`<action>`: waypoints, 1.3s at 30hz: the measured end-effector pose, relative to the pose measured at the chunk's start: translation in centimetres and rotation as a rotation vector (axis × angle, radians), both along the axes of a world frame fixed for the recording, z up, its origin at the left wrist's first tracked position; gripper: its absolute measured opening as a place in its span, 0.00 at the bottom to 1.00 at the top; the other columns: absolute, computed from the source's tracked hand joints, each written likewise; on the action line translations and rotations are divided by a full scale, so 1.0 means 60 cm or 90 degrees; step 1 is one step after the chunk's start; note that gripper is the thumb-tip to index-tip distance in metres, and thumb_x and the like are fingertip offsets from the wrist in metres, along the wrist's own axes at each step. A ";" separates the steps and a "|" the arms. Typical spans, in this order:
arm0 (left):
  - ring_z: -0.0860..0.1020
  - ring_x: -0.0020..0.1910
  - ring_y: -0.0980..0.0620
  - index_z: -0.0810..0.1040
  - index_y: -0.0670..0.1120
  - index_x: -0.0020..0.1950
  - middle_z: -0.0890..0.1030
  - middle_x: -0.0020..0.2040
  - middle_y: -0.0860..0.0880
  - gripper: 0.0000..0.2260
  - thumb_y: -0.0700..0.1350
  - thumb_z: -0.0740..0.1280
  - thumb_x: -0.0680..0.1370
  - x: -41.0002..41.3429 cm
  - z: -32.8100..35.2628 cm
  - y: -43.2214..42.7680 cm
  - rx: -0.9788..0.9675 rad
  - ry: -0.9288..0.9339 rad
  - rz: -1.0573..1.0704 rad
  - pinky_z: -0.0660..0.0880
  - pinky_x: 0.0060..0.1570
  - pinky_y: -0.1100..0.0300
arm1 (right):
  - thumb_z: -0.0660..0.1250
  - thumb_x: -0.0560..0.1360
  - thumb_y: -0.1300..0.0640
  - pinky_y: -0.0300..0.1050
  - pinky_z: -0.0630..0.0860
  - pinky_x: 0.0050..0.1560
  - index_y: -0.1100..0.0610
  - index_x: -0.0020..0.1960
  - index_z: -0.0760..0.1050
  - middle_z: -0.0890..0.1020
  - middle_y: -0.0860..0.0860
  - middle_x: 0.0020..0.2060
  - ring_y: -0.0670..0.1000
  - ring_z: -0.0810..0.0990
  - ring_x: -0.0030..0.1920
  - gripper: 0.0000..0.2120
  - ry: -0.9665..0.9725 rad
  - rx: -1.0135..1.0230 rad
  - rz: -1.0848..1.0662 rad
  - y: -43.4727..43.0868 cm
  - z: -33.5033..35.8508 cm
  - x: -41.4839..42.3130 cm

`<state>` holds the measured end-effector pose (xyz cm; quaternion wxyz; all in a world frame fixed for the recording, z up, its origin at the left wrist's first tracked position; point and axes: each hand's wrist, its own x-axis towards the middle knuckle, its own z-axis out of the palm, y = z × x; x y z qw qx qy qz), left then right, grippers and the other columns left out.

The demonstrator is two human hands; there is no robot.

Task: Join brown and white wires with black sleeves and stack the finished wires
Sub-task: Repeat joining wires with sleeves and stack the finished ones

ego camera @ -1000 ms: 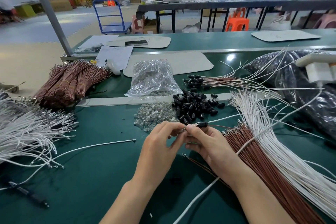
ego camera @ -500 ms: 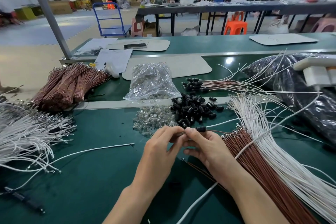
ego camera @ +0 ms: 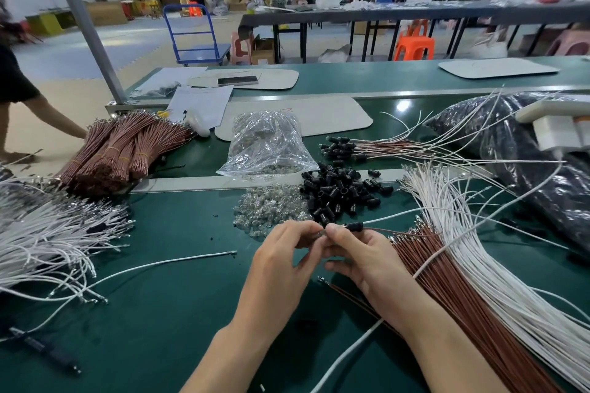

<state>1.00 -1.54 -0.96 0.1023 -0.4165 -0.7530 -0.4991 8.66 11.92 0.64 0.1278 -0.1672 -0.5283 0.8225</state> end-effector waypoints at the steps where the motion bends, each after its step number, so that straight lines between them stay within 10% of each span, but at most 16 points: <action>1: 0.80 0.50 0.59 0.79 0.53 0.55 0.80 0.48 0.60 0.06 0.47 0.71 0.79 0.000 0.000 0.000 0.001 0.000 -0.003 0.73 0.51 0.70 | 0.74 0.70 0.47 0.40 0.79 0.39 0.57 0.44 0.86 0.85 0.57 0.44 0.49 0.83 0.43 0.13 0.001 0.000 0.004 -0.001 0.000 -0.001; 11: 0.81 0.48 0.58 0.80 0.53 0.53 0.82 0.47 0.60 0.03 0.49 0.69 0.80 -0.011 0.003 -0.007 0.057 -0.069 0.037 0.73 0.50 0.70 | 0.69 0.73 0.43 0.44 0.81 0.35 0.60 0.58 0.77 0.86 0.56 0.43 0.51 0.84 0.38 0.23 0.015 -0.099 -0.095 0.008 0.004 -0.001; 39: 0.82 0.49 0.59 0.78 0.61 0.54 0.82 0.48 0.62 0.07 0.49 0.70 0.80 -0.003 -0.001 -0.001 0.047 -0.083 -0.012 0.73 0.49 0.72 | 0.75 0.67 0.40 0.42 0.80 0.36 0.55 0.43 0.86 0.86 0.59 0.45 0.50 0.83 0.39 0.18 0.018 0.019 -0.038 -0.003 0.009 0.003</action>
